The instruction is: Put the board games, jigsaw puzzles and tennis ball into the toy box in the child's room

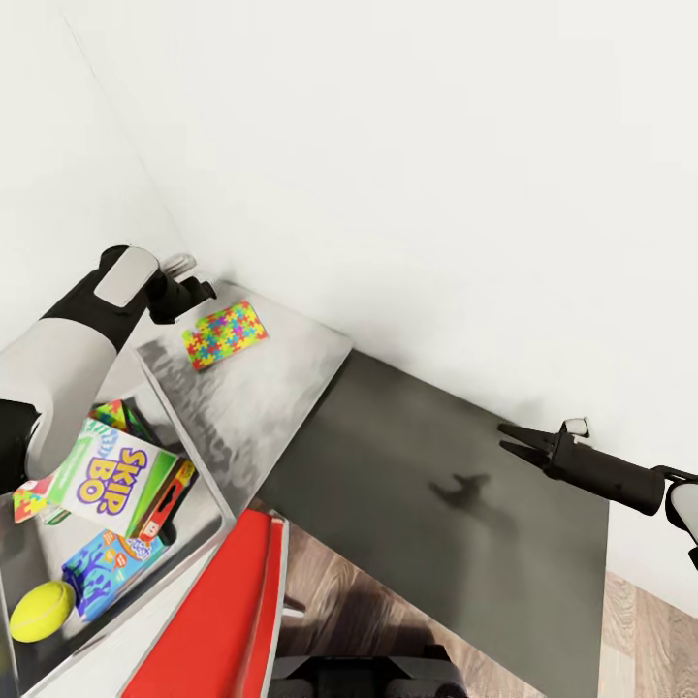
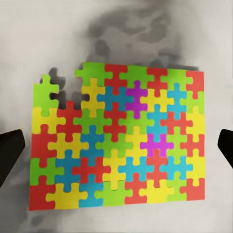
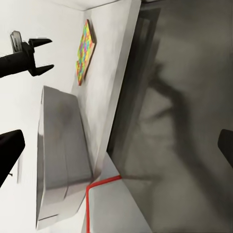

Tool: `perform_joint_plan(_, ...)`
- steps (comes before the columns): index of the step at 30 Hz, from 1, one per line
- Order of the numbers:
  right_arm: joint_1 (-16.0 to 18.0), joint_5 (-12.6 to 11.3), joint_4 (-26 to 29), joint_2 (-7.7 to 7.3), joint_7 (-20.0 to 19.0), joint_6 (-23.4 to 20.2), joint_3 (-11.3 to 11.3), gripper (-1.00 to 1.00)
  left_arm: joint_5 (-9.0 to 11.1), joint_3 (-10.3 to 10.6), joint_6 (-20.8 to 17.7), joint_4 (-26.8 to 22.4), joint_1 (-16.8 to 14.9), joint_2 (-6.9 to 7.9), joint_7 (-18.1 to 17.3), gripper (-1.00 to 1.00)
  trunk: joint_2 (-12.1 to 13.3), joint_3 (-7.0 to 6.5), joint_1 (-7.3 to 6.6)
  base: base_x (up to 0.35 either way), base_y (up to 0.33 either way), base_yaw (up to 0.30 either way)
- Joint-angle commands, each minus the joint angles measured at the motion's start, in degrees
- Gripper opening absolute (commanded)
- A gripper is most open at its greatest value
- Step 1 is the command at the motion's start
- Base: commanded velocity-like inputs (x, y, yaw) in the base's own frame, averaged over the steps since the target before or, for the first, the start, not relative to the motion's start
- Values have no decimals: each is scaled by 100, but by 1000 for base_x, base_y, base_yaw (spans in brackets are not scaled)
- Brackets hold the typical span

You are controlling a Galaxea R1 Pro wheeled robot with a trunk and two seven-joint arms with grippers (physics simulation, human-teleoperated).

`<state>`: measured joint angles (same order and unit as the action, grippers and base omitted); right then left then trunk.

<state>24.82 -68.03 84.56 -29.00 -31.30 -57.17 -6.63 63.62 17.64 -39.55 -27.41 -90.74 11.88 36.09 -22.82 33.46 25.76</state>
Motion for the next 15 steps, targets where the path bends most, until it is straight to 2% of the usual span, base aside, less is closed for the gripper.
perform_joint_plan(1,5,27,-1,0,-34,-25,-5,100,64,44,-3,-8,-5,9,47,100,-10,17,3,0,0,0)
perform_joint_plan(6,5,27,-1,0,-34,-23,-5,100,63,46,11,49,-5,114,-45,100,-10,64,3,0,0,0)
perform_joint_plan(15,5,27,-1,0,-34,-23,-6,100,63,51,17,64,-5,159,-87,100,-10,148,3,0,0,0)
